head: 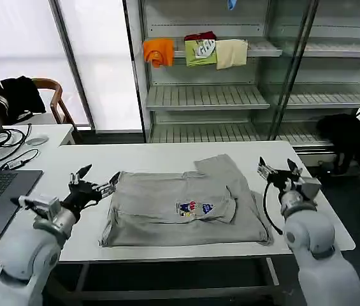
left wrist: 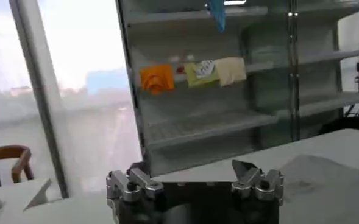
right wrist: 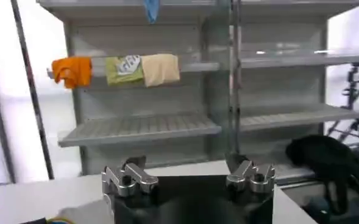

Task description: Fold and organize the clothes.

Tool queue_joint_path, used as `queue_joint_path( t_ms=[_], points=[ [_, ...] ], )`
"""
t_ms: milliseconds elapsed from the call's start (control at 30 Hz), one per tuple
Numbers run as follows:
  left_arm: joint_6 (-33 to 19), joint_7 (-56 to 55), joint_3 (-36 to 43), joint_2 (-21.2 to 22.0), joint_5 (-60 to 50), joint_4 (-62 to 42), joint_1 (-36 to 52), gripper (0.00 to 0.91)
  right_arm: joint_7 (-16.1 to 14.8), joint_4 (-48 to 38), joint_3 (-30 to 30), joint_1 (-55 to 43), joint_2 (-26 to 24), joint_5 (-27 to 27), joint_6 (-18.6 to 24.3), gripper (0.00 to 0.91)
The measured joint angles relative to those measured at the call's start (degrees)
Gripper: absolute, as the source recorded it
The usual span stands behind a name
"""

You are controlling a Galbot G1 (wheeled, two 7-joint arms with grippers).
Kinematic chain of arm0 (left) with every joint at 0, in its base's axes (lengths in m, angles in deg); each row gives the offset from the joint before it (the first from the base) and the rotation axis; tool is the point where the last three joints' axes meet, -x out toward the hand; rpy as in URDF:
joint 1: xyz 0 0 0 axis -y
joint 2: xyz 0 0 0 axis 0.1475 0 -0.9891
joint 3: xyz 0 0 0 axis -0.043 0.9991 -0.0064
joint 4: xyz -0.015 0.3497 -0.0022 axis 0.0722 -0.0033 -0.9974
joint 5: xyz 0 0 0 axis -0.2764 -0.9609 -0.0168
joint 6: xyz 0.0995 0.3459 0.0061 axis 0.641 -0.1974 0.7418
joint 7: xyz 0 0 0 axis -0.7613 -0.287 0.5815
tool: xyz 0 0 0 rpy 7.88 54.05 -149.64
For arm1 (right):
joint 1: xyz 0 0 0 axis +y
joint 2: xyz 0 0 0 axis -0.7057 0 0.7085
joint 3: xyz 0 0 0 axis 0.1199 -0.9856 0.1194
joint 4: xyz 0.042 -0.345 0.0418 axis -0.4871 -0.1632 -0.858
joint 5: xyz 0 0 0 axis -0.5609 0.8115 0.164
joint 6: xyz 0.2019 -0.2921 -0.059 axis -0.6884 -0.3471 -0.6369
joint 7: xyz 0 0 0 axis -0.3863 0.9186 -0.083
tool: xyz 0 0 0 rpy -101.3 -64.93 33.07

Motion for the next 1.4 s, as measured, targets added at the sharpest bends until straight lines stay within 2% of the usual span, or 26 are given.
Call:
queue_joint_path(
  t_ms=[300,667,1000,1400],
  points=[
    [0.0,1.6,7.0,0.1,2.1,-12.6,12.0,0.907,-4.7,-19.8,-6.4,-15.1,4.6,4.3,-0.1,0.907],
    [0.1,3.2,12.3,3.1,0.2,-26.0,20.3,0.907,-9.5,-38.7,-8.0,-23.6,11.0,12.1,0.1,0.907],
    [0.1,4.1,14.3,5.9,-2.2,-35.5,23.9,0.907,-12.5,-48.4,-7.7,-25.6,15.1,16.5,1.2,0.907],
    [0.1,4.0,15.1,6.9,-3.1,-40.6,24.7,0.907,-13.6,-52.6,-6.7,-25.7,16.6,18.6,1.7,0.907]
  ],
)
